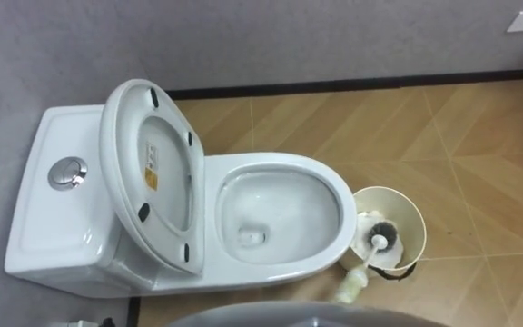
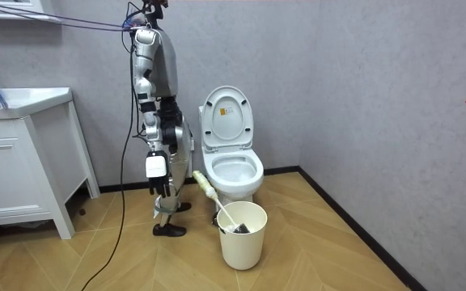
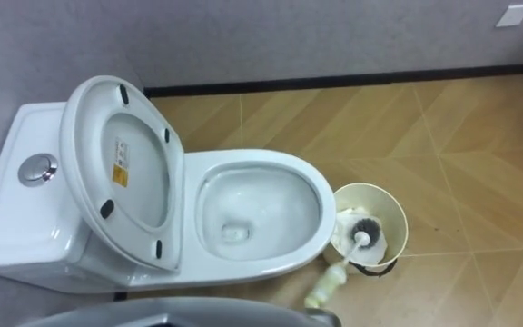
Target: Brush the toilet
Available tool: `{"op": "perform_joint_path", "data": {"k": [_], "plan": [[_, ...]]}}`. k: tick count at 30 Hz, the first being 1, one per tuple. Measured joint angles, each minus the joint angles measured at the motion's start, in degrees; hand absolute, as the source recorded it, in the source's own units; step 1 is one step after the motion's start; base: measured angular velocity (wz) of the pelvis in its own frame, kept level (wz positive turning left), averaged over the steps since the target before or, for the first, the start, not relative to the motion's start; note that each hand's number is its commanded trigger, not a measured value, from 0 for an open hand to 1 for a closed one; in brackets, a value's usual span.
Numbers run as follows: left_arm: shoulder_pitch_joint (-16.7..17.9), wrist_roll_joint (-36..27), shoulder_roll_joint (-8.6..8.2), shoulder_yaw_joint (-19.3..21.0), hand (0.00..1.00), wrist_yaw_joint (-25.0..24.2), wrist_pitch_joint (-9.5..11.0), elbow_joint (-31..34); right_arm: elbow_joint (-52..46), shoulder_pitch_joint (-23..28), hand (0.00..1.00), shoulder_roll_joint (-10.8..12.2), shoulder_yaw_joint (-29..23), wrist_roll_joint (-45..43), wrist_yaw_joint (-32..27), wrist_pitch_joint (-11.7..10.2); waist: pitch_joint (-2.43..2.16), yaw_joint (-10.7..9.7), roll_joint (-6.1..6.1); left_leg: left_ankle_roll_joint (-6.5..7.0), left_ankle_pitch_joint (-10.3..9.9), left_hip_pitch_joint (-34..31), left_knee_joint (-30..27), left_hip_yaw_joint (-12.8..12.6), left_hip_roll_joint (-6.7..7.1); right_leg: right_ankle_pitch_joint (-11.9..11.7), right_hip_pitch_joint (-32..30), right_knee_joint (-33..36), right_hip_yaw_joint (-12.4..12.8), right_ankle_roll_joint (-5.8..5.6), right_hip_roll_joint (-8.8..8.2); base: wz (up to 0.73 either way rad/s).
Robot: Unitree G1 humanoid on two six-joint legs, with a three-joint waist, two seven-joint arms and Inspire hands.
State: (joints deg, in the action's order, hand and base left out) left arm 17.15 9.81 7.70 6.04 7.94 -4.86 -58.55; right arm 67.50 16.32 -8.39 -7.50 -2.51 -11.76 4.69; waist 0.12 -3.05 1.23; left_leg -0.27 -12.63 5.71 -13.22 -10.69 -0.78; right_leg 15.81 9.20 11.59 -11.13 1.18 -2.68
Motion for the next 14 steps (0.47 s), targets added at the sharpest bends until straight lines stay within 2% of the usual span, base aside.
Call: {"op": "perform_joint_path", "data": {"k": [6,14], "plan": [[-0.12,2.57,-0.01,-0.26,0.0,-0.17,-1.3,0.0,0.02,-0.02,0.0,0.17,0.08,-0.3,3.91,0.66,0.03,-0.01,-0.06,0.0,0.0,-0.05,0.0,0.0,0.0,0.0,-0.01,-0.03,-0.05,0.0,-0.01,0.0],[-0.1,4.46,-0.46,-0.5,0.0,-1.12,-2.0,-0.01,1.98,-1.72,0.0,0.26,3.28,-2.6,10.8,3.55,-0.06,0.26,0.29,0.0,0.0,-0.02,0.0,-0.05,0.04,0.02,-0.1,0.05,0.01,-0.01,-0.07,0.0]]}}
